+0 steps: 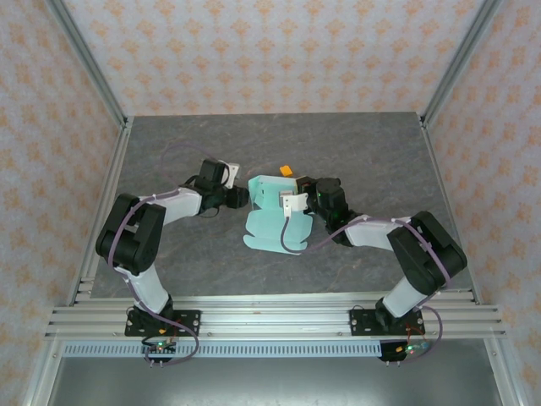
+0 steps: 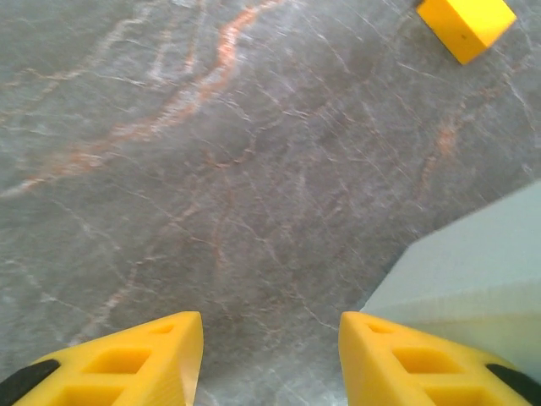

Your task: Fold the paper box

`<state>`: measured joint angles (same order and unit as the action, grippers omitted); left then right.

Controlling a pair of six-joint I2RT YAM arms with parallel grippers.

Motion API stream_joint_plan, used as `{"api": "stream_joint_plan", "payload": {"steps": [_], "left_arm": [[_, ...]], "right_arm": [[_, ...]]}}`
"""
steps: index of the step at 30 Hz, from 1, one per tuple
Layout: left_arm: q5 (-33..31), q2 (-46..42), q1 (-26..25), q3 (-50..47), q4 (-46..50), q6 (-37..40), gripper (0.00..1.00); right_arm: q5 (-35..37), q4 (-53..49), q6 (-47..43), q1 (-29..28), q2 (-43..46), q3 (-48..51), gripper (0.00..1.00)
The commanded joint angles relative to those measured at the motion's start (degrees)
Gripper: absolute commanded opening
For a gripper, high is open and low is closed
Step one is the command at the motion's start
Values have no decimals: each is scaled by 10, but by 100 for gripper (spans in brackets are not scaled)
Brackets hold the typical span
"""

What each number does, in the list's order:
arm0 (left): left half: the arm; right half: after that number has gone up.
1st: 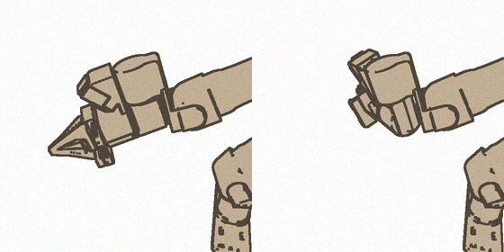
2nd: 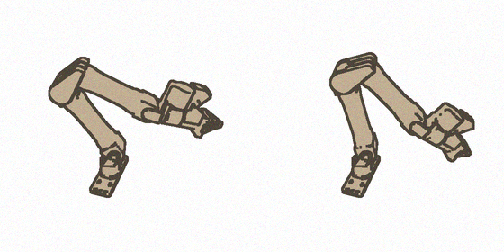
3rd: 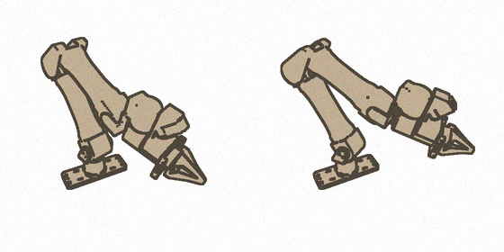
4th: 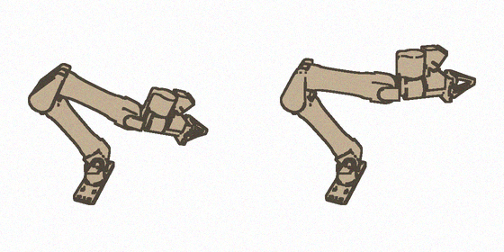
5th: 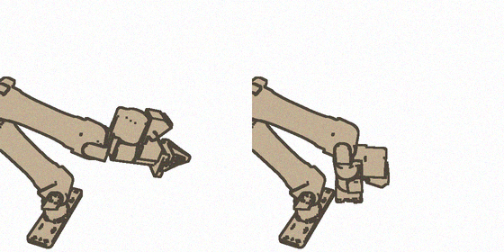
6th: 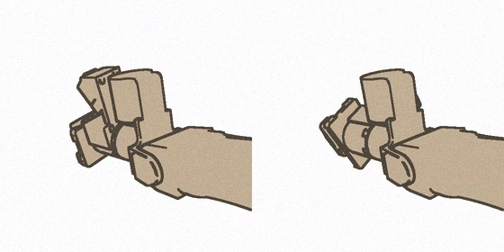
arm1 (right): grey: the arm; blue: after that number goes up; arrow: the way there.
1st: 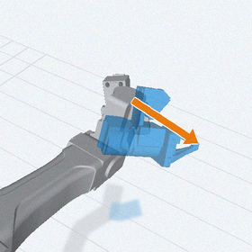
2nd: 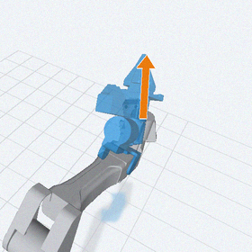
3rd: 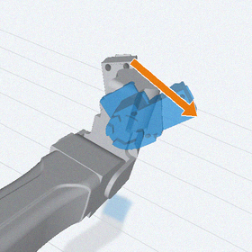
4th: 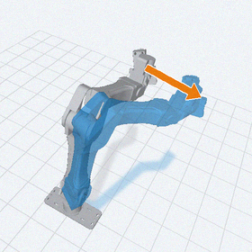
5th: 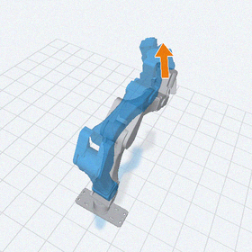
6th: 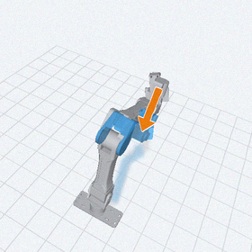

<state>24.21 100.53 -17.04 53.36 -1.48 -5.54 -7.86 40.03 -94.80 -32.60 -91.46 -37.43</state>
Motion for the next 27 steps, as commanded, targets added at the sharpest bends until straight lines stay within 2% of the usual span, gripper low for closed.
{"api": "stream_joint_plan", "payload": {"steps": [1, 19, 27], "left_arm": [[21, -27, -13, -9, -23, 24, 46], [62, -23, -31, -16, -100, 20, 49], [85, -40, -31, -31, -108, 32, 54]], "right_arm": [[6, 4, -8, -3, -4, -1, 0], [3, -3, -5, -3, 1, -3, 0], [5, -14, -5, -3, 3, -8, 0]]}}
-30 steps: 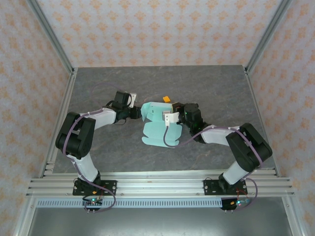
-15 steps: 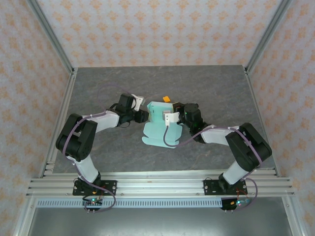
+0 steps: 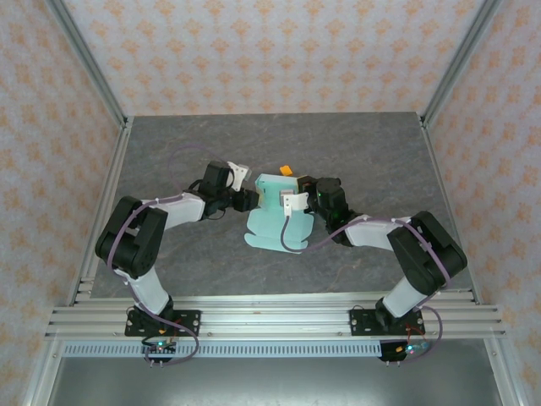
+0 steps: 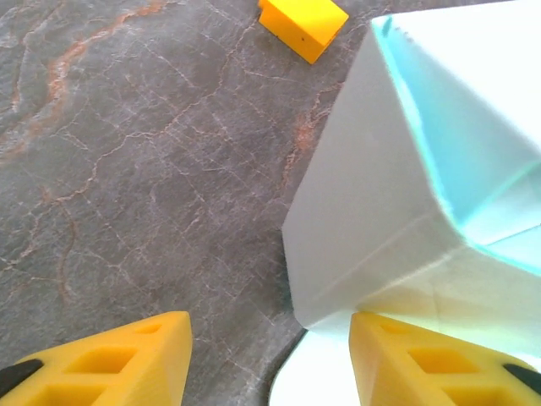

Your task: Fold the paper box

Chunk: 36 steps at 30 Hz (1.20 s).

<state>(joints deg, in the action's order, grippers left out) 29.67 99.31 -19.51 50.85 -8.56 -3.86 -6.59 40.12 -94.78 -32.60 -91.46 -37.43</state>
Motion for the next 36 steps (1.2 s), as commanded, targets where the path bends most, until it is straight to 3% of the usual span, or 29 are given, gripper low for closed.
{"api": "stream_joint_plan", "payload": {"steps": [1, 15, 36], "left_arm": [[34, -29, -6, -6, -37, 15, 55], [28, -4, -6, 31, -35, 18, 59], [18, 40, -12, 23, -170, -12, 56]], "right_arm": [[-7, -14, -5, -3, 3, -8, 0], [-14, -27, 1, -3, 11, -8, 0], [1, -91, 24, -4, 25, -16, 0]]}}
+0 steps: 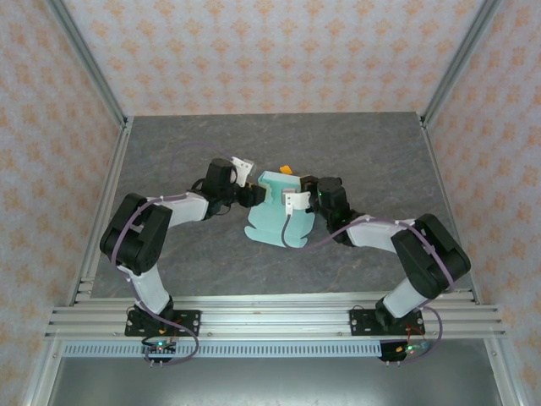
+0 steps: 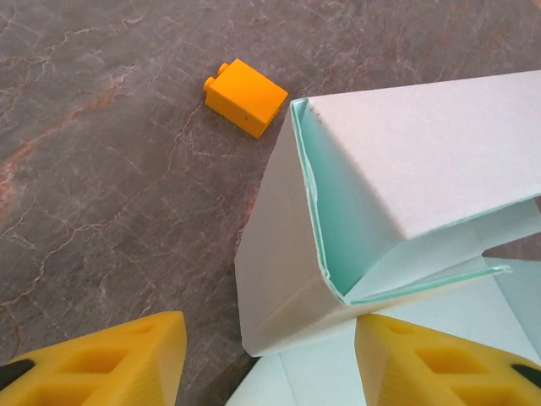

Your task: Fold the paper box

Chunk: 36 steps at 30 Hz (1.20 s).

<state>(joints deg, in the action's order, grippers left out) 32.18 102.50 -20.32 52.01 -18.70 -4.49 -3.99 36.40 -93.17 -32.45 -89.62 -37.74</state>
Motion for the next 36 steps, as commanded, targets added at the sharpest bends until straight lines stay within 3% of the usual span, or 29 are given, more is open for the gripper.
{"api": "stream_joint_plan", "payload": {"steps": [1, 12, 23, 31, 36], "left_arm": [[-5, 10, -5, 13, -69, -4, 56], [21, 29, -5, 23, -81, 20, 60], [38, 47, -5, 64, -26, 27, 66], [29, 48, -5, 59, -7, 38, 60], [-11, 44, -12, 45, 1, 41, 53]], "right_arm": [[-25, -54, 10, -4, 4, -13, 0], [-29, -75, 18, 1, -5, -23, 0], [-29, -91, 12, 3, -6, -24, 0], [-20, -82, 0, 6, -10, -19, 0], [-16, -66, 4, 6, -19, -13, 0]]}}
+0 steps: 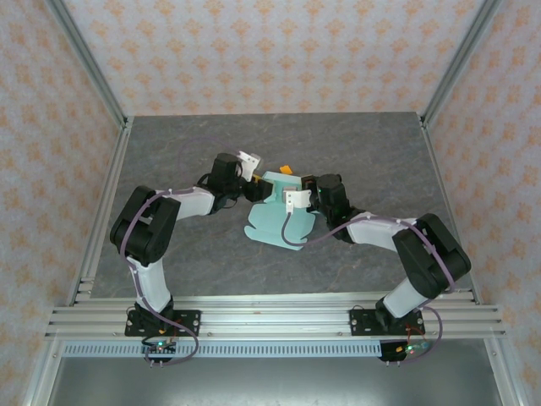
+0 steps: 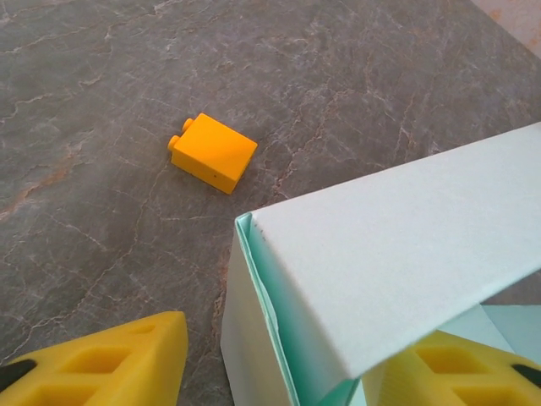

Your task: Fold the paper box

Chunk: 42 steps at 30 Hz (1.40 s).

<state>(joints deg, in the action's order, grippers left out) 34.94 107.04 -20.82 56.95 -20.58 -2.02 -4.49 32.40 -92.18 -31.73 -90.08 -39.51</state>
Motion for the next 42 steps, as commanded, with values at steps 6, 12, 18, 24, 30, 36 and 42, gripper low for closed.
{"api": "stream_joint_plan", "payload": {"steps": [6, 12, 18, 24, 30, 36, 42], "left_arm": [[-109, 6, -18, -8, 15, 3, 45], [-158, 7, -22, -27, -17, -25, 40], [-218, 11, -37, -33, -22, -29, 37], [-233, 12, -40, -57, -59, -44, 34], [-239, 15, -42, -64, -75, -59, 31], [-321, 19, -51, -49, -47, -108, 27], [-413, 33, -68, -25, 8, -162, 25]], "right_arm": [[-14, -25, -1, -2, -9, 0, 0], [-16, -27, 7, -3, -7, 1, 0], [-14, -30, -1, -6, -10, 0, 0], [2, 2, -16, -7, -20, 12, 0], [2, 10, -22, -8, -26, 15, 0], [2, 4, -16, -17, -21, 12, 0], [3, -11, -7, -17, -6, 9, 0]]}}
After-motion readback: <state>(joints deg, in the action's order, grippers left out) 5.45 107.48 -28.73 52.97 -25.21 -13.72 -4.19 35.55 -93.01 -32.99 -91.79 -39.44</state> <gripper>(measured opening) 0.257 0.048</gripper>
